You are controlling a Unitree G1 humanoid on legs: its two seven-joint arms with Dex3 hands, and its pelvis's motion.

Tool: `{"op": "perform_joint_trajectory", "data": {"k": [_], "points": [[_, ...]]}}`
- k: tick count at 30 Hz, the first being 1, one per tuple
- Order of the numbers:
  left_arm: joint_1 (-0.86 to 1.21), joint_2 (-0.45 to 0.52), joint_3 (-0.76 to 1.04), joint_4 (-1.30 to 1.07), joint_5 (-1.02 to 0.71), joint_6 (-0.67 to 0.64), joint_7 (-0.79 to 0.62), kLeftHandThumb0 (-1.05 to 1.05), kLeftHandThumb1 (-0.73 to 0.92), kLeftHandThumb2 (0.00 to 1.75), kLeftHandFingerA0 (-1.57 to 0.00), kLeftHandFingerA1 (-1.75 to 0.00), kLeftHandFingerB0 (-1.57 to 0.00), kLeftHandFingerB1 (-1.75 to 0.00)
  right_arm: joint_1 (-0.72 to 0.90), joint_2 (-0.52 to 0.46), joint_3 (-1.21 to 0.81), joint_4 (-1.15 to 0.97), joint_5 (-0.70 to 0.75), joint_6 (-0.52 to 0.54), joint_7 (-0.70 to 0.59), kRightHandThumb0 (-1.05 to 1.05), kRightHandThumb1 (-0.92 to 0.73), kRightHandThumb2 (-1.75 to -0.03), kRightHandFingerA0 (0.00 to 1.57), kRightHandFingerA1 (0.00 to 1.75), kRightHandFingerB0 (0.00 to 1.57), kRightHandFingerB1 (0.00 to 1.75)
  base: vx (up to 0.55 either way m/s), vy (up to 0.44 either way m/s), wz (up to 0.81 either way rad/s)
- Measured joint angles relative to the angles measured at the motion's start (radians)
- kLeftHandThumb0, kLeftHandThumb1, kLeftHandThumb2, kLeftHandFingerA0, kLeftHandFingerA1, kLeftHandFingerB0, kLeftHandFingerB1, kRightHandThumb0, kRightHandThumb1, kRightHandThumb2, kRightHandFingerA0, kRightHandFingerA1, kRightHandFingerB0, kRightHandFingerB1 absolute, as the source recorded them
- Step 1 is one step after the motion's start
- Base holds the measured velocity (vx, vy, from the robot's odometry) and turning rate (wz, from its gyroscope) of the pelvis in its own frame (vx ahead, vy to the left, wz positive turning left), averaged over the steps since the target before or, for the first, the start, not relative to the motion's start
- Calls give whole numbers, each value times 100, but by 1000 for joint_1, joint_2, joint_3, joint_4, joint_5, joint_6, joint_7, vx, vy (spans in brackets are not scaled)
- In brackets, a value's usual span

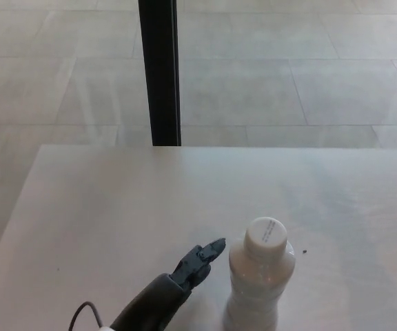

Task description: The robot uses its left hand to to lift the bottle kept on the middle of the desk and tilts it towards its right hand. It then uses its right hand to rotate its cap to open it and places the bottle and cap back on the desk

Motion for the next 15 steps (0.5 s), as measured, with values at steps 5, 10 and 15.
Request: {"op": "perform_joint_trajectory", "data": {"k": [5,10,15], "points": [[1,-79,-8,28,42,-7,72,-79,45,67,0,0,0,0,-1,7,2,0,0,0,-5,-89,-92,-74,13,40,20,30,0,0,0],[1,-141,-10,60,81,-25,145,-84,44,71,0,0,0,0,-9,21,9,0,-2,1,-15,-88,-92,-73,15,41,20,29,0,0,0],[0,-188,-6,109,113,-67,214,-82,50,56,0,0,0,0,-14,26,17,0,-9,2,-28,-92,-78,-91,15,46,15,35,0,0,0]]}}
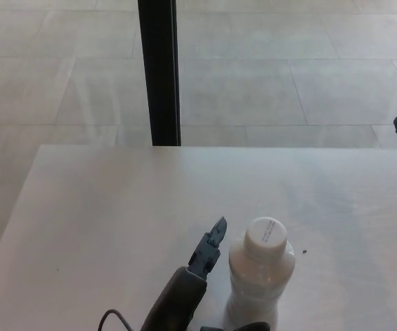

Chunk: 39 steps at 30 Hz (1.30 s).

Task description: The robot uses its left hand to to lift the bottle kept on the middle of the desk and tilts it towards its right hand. It then uses its right hand to rotate its cap to open it and places the bottle and cap back on the desk

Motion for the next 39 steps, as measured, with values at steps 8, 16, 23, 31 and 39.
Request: {"op": "perform_joint_trajectory", "data": {"k": [8,16,23,31,39], "points": [[-8,-35,1,59,43,-56,70,-80,48,56,0,0,0,0,-28,1,2,0,-12,3,-25,-89,-92,-74,12,41,20,30,0,0,0],[-57,-86,4,112,56,-92,101,-83,50,85,0,-18,0,0,-40,1,4,1,-31,4,-39,-89,-92,-74,13,42,21,30,0,0,0],[-108,-127,-4,172,57,-135,112,-77,46,79,0,-22,0,0,-46,2,2,5,-33,5,-47,-89,-92,-74,14,40,20,29,0,0,0],[-124,-131,-17,217,56,-177,123,-59,33,72,-43,-74,-2,-40,-59,4,-20,17,-33,5,-56,-87,-92,-72,16,39,24,30,0,0,0],[-133,-132,-42,301,58,-247,159,3,78,92,-88,-165,-73,-87,-67,25,-53,27,-34,2,-87,-81,-92,-71,25,38,25,29,0,0,0]]}}
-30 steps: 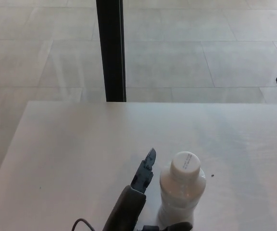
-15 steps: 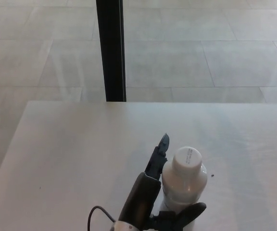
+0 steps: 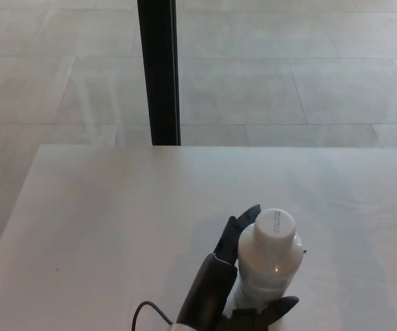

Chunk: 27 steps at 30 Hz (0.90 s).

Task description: The robot uses its left hand to to lift the bottle kept on the middle of the desk and tilts it towards its right hand. It then uses its right hand to rotate its cap to open it and places the bottle and cap back on the desk

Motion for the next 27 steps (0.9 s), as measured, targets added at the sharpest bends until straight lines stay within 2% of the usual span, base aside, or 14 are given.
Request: {"op": "perform_joint_trajectory", "data": {"k": [2,3,4,5,7,8,14,15,16,17,18,19,21,27], "points": [[-12,0,-19,7,2,-16,1,1,74,115,-101,-175,-87,-171,-3,11,-12,9,-3,-4,-13,-78,-92,-72,27,40,26,30,0,0,0],[-18,-1,-32,8,5,-21,1,4,80,136,-117,-125,-110,-120,-4,17,-17,15,-6,-6,-21,-78,-92,-72,30,40,30,31,0,0,0],[-21,-1,-40,10,6,-22,0,13,62,146,-110,-175,-91,-175,-5,19,-22,21,-9,-10,-28,-78,-92,-72,32,41,32,32,0,0,0],[-24,-1,-46,10,6,-22,0,8,84,142,-122,-132,-112,-126,-5,22,-27,28,-12,-14,-34,-78,-92,-70,36,42,35,32,0,0,0],[-26,-1,-57,11,6,-21,-1,8,84,142,-122,-132,-112,-126,-6,28,-38,39,-18,-25,-47,-78,-92,-70,36,42,35,32,0,0,0],[-26,-1,-59,11,6,-21,-1,13,58,155,-110,-175,-93,-175,-6,31,-42,42,-20,-29,-52,-78,-92,-71,35,43,33,32,0,0,0],[-26,-2,-58,-8,7,1,8,8,57,153,-108,-175,-86,-175,-8,56,-52,68,-40,-63,-80,-83,-80,-82,44,52,38,38,0,0,0],[-25,-2,-56,-11,7,5,11,4,82,143,-124,-133,-108,-124,-8,60,-52,69,-42,-67,-85,-74,-74,-111,43,60,34,49,0,0,0],[-24,-2,-54,-13,7,7,13,10,58,150,-104,-175,-86,-175,-8,65,-51,69,-44,-71,-90,-76,-92,-68,59,56,45,34,0,0,0],[-22,-2,-51,-18,6,11,16,10,59,150,-104,-175,-87,-174,-7,70,-50,69,-48,-74,-97,-71,-71,-108,60,69,41,52,0,0,0],[-21,-2,-48,-26,6,15,17,9,59,147,-105,-175,-85,-175,-6,75,-49,68,-51,-75,-103,-72,-85,-66,72,67,51,37,0,0,0],[-20,-1,-47,-38,7,22,18,4,77,135,-116,-125,-104,-118,-4,80,-48,67,-56,-75,-111,-71,-82,-64,76,75,53,38,0,0,0],[-20,0,-43,-52,11,27,18,3,61,143,-103,-175,-93,-160,10,83,-41,57,-61,-74,-115,-67,-75,-64,82,80,57,39,0,0,0],[-22,19,-3,-116,19,76,1,8,60,137,-100,-175,-81,-170,90,36,24,-11,-83,-58,-85,-56,-66,-60,86,79,51,41,0,0,0]]}}
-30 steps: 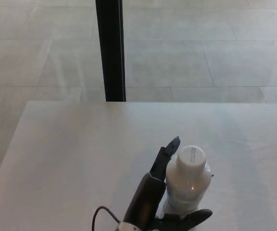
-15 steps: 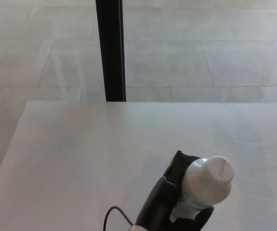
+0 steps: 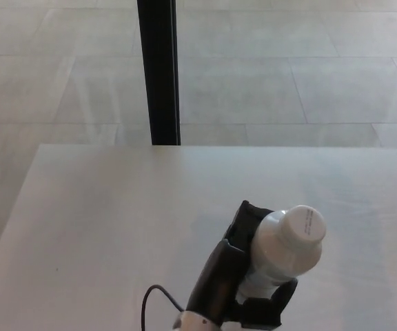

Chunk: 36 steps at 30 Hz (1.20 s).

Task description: The robot uses its left hand to to lift the bottle kept on the middle of the desk and tilts it towards its right hand. It then uses its right hand to rotate its cap to open it and places the bottle and cap back on the desk

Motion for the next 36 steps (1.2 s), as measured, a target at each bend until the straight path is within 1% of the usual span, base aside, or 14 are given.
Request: {"op": "perform_joint_trajectory", "data": {"k": [6,7,9,10,11,14,15,16,18,20,21,23,27,36], "points": [[-16,98,74,-83,14,65,-34,13,60,136,-97,-175,-80,-166,62,-72,89,-36,-33,7,55,-58,-63,-59,80,78,50,37,0,0,0],[-19,115,84,-94,15,75,-42,12,59,137,-96,-175,-80,-167,67,-84,106,-39,-40,7,65,-63,-56,-65,79,78,48,40,0,0,0],[-30,156,107,-118,18,96,-57,14,53,140,-95,-175,-83,-169,74,-108,144,-50,-53,7,86,-59,-62,-60,79,74,51,37,0,0,0],[-33,186,118,-129,23,103,-64,14,50,143,-96,-175,-83,-171,78,-122,167,-62,-65,8,96,-63,-50,-87,75,78,44,51,0,0,0],[-34,215,127,-137,29,106,-70,13,49,141,-95,-175,-83,-170,78,-135,191,-77,-76,8,105,-63,-63,-60,78,73,52,36,0,0,0],[-36,268,141,-151,38,111,-89,12,49,139,-94,-175,-83,-171,79,-154,231,-103,-102,9,121,-64,-61,-59,77,76,53,36,0,0,0],[-36,283,144,-154,39,114,-97,11,49,139,-95,-175,-83,-172,78,-155,240,-114,-108,9,126,-65,-49,-87,74,79,44,51,0,0,0],[-35,292,144,-155,40,114,-102,12,49,142,-98,-175,-85,-174,78,-156,247,-123,-111,9,132,-64,-61,-60,76,77,52,36,0,0,0],[-34,304,143,-157,43,117,-111,11,48,144,-100,-175,-86,-175,77,-160,264,-142,-119,10,142,-65,-52,-64,76,81,50,40,0,0,0],[-31,308,140,-162,49,120,-118,10,48,144,-100,-175,-86,-174,75,-162,281,-166,-128,15,151,-65,-52,-64,75,83,49,39,0,0,0],[-29,308,137,-165,51,121,-120,10,48,144,-99,-175,-85,-174,72,-164,290,-180,-133,20,156,-60,-60,-59,74,83,52,36,0,0,0],[-27,311,130,-171,60,128,-125,10,47,145,-99,-175,-85,-172,64,-169,308,-203,-147,28,163,-63,-51,-63,75,83,51,40,0,0,0],[-25,312,118,-179,74,143,-131,10,48,145,-100,-175,-86,-172,52,-169,335,-230,-167,40,170,-59,-59,-58,78,83,53,37,0,0,0],[-26,285,101,-167,87,154,-133,9,49,144,-98,-175,-83,-173,15,-160,399,-230,-243,40,171,-63,-59,-58,74,88,49,39,0,0,0]]}}
